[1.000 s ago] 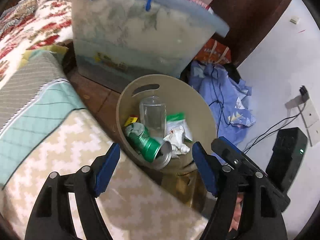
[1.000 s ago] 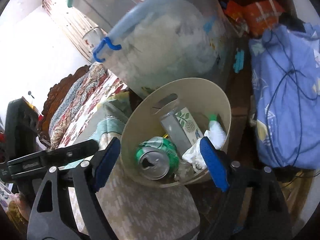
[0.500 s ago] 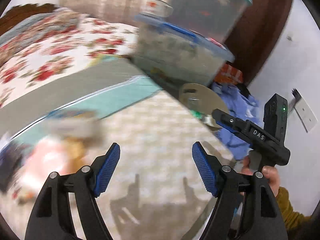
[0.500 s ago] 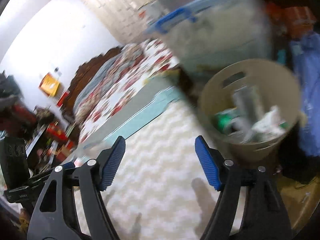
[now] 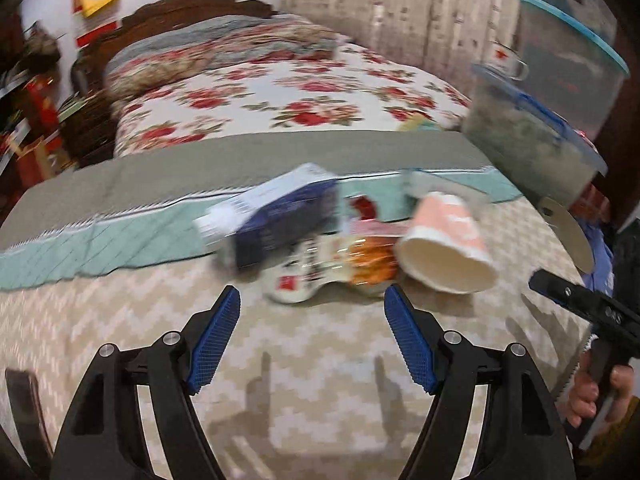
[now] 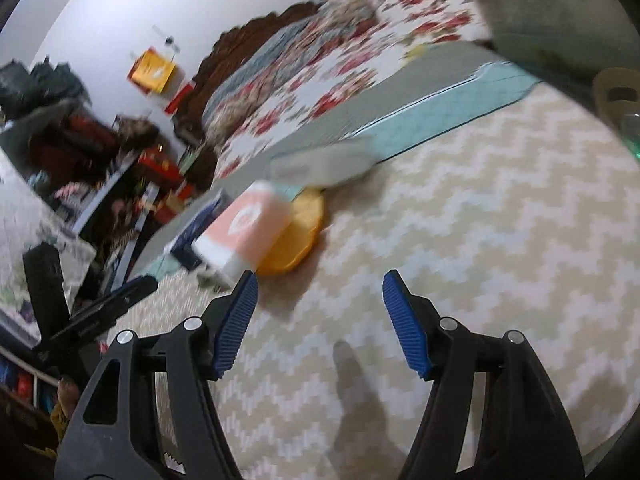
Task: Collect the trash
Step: 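Grasp the PURE MILK carton with the left gripper while the right gripper reaches for the pink cup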
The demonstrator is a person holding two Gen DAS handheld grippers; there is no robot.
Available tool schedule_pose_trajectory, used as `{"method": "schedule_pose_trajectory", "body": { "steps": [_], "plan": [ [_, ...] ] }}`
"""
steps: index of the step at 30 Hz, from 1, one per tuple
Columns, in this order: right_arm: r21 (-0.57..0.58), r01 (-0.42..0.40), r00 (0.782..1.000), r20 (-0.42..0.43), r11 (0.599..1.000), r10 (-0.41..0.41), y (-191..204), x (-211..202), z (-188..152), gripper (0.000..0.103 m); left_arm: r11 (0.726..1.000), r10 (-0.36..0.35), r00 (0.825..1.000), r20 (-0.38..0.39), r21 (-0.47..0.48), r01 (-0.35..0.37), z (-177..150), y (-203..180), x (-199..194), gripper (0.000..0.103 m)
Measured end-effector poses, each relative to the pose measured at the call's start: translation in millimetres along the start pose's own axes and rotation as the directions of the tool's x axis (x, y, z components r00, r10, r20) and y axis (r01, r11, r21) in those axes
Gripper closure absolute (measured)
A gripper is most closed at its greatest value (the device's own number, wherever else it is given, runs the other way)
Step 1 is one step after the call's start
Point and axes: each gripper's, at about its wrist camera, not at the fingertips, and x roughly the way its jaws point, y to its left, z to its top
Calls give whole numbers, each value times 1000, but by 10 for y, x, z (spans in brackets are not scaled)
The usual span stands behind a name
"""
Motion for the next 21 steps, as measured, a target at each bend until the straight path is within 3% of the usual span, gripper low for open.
{"method": "schedule_pose_trajectory", "body": {
  "steps": [11,15,16,21],
  "plan": [
    [-50,15,998,-55,999,-18,365,169,-148,37,994,65,998,17,-87,-63,-101,544,-35,32],
    [-53,25,998,-63,998,-28,352,174,-148,37,991,56,998,30,-120,-52,1,732,-71,31],
    [-47,26,997,-65,999,-29,346,180,-154,37,992,51,998,37,-122,-46,44,747,-70,26],
    [-17,25,997,-67,1000,-26,321,201,-164,37,997,-22,999,48,-68,25,374,769,111,20]
  ]
}}
